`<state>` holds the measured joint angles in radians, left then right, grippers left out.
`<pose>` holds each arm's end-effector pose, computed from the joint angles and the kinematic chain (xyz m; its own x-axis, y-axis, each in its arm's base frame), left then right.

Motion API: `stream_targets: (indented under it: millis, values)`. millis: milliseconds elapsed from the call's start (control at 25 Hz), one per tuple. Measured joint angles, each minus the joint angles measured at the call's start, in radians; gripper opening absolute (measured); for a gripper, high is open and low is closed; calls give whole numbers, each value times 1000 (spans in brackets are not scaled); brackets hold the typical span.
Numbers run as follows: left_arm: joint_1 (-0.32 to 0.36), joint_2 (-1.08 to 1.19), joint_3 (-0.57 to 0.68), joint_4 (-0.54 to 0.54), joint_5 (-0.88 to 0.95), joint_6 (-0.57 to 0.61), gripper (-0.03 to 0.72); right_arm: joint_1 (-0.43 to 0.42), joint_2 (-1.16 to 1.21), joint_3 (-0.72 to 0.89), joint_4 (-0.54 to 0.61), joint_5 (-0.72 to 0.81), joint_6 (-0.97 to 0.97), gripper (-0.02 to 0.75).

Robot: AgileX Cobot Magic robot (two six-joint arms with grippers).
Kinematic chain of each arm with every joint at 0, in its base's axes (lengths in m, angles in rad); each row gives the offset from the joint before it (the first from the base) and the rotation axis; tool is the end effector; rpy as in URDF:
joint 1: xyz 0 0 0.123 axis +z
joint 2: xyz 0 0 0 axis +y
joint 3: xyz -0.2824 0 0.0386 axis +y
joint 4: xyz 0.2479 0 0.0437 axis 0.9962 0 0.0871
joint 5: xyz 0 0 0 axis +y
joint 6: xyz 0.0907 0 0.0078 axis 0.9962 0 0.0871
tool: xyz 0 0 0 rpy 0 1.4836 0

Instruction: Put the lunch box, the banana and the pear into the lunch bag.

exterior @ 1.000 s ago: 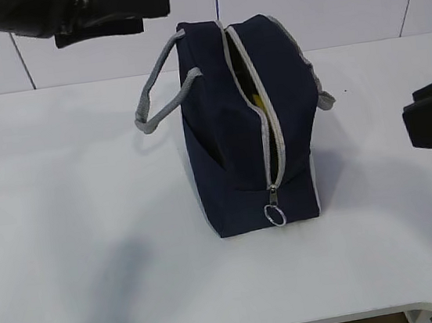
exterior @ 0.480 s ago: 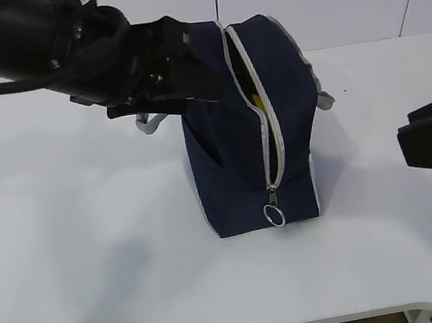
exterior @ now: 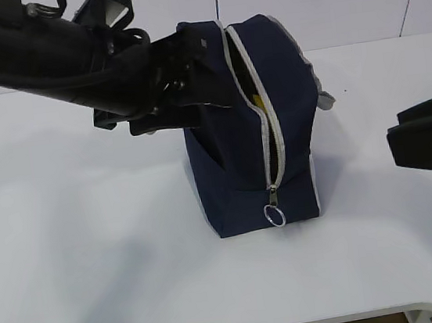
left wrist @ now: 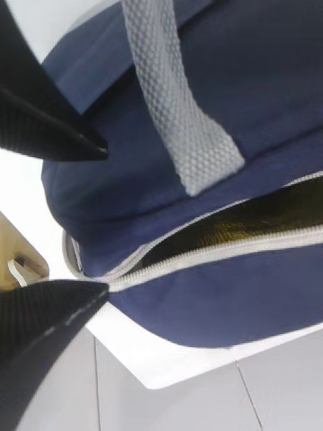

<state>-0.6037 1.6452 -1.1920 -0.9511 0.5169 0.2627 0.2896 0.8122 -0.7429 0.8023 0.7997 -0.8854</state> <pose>0.2804 -0.2380 0.2797 -0.8751 -0.0435 -0.4819 0.3284 0.6781 -0.6576 0.1286 0.0874 0.3367 -0.3571 -0.3369 -0.8712 -0.7698 0.6345 0.0701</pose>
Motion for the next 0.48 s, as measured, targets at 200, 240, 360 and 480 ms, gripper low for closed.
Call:
stream_targets:
  millis: [200,240,360,480]
  values:
    - [0,4,0,-26,-10,-2,409,0,0,2,2,0,-9,244]
    - [0,4,0,-28,-12,-2,409,0,0,2,2,0,-10,244]
    - [0,4,0,-30,-16,-2,409,0,0,2,2,0,-14,244]
    - [0,8,0,-30,-18,-2,409,0,0,2,5,-4,-14,244]
